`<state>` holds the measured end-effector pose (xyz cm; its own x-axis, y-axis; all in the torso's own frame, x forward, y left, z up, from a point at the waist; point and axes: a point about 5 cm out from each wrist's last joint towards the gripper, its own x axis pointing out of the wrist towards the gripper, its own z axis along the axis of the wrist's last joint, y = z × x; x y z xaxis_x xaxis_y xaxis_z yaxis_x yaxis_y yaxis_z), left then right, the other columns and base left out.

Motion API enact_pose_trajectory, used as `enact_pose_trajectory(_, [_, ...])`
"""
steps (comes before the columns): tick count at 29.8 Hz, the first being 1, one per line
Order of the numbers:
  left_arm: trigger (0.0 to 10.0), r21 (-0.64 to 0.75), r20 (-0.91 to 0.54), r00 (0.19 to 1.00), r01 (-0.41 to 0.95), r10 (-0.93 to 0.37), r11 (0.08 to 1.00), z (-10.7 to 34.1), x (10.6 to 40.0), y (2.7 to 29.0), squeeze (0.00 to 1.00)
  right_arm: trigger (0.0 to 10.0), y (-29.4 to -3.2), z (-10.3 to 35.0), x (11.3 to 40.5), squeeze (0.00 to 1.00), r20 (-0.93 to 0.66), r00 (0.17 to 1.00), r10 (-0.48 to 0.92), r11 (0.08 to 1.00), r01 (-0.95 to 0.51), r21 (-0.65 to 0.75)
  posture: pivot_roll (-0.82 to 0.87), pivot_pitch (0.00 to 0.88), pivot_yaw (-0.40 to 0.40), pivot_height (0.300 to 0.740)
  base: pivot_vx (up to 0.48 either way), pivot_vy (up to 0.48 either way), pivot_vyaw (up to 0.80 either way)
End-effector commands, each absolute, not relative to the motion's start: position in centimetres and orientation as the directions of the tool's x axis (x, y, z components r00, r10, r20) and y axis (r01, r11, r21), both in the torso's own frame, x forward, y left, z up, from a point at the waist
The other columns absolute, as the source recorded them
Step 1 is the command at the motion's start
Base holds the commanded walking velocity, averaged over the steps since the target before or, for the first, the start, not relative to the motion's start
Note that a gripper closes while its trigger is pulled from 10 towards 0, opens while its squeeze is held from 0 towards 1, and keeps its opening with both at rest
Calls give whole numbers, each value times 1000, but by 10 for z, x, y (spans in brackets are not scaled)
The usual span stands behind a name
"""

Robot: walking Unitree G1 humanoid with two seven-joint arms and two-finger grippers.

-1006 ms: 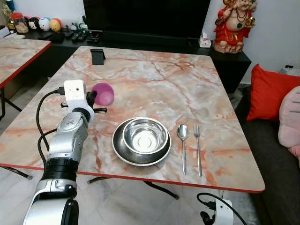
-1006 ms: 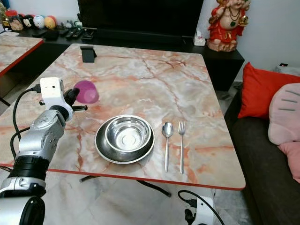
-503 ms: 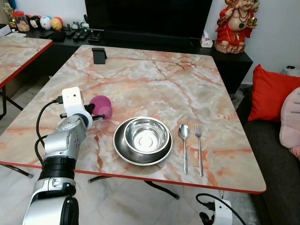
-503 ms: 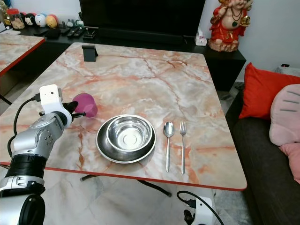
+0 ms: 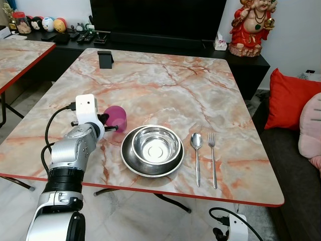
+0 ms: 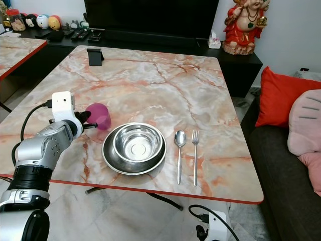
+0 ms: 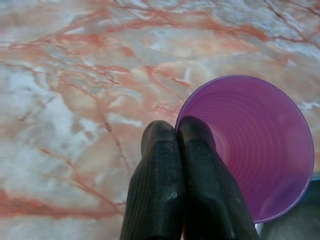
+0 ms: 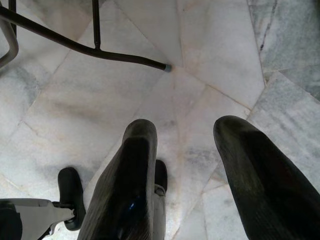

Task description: Setting the table

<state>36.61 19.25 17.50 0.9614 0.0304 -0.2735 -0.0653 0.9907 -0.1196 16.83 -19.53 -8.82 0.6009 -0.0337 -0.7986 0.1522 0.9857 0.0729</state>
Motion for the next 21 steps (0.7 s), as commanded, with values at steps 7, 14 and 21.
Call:
enact_pose_trajectory(7, [10000,-107,-262,964,-77,47,991,176,367,187,0,10000,-198,-89,166,0,-805,591,-39,986,155,66,86,0,-68,740,0,0,0])
enact_pose_trajectory(14, [10000,-95,-290,955,-90,59,991,170,366,186,0,10000,-198,-89,165,0,-805,591,-41,986,156,65,86,0,-67,740,0,0,0])
enact_pose_trajectory(21, [10000,-69,-300,949,-126,100,990,168,365,191,0,10000,-197,-89,165,0,-805,591,-38,986,153,66,85,0,-67,740,0,0,0])
